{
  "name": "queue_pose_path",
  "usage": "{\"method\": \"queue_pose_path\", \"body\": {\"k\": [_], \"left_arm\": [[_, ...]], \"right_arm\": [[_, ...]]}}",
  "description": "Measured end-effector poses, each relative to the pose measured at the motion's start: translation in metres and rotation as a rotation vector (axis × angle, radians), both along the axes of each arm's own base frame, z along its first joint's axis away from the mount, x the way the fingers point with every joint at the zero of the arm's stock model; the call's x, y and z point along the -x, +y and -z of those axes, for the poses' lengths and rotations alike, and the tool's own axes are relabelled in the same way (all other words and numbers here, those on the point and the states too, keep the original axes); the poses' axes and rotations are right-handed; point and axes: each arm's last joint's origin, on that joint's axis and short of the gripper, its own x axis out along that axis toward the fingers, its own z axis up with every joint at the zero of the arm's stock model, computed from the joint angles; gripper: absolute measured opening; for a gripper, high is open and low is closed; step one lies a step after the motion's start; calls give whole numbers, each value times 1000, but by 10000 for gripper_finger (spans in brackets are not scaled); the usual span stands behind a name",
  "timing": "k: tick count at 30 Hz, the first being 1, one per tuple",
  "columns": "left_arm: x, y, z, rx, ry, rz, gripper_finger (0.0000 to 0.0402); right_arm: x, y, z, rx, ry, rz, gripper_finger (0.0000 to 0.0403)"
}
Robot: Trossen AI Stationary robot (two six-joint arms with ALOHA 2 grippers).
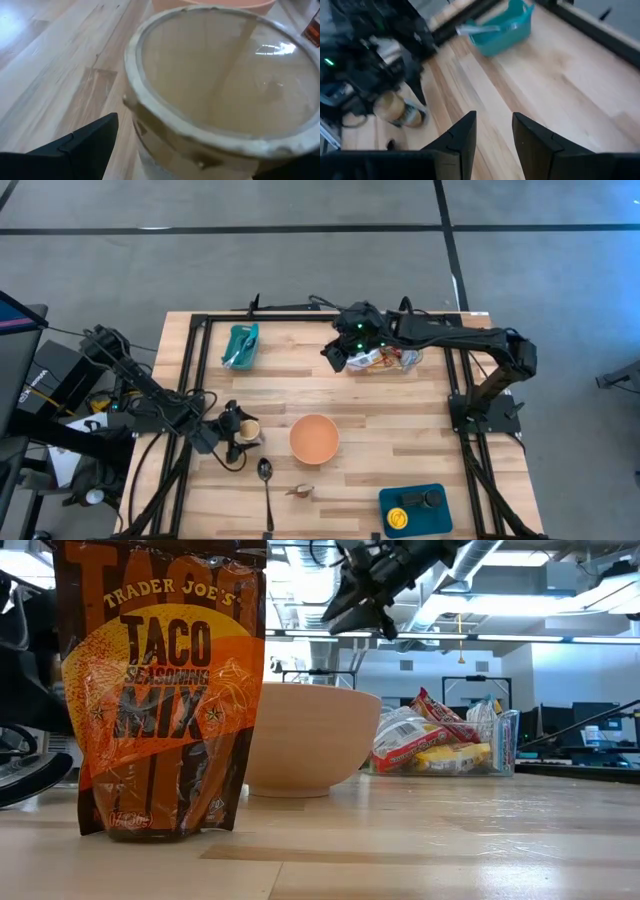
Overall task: Pick & Place Food Item
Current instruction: Put the golden seasoning bottle into the dark blue bin
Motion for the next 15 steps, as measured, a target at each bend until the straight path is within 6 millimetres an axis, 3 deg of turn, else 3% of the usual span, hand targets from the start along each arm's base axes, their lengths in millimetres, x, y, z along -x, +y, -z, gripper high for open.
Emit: {"method": "queue_pose_path", "body": {"k": [4, 15], "left_arm": [[0, 0, 0, -7, 1, 4, 369], [0, 0, 1, -49, 5, 26, 369]], "right_arm": [[-5, -1, 10, -8, 29, -1, 120], [-4, -1, 8, -5, 19, -1, 120]]}}
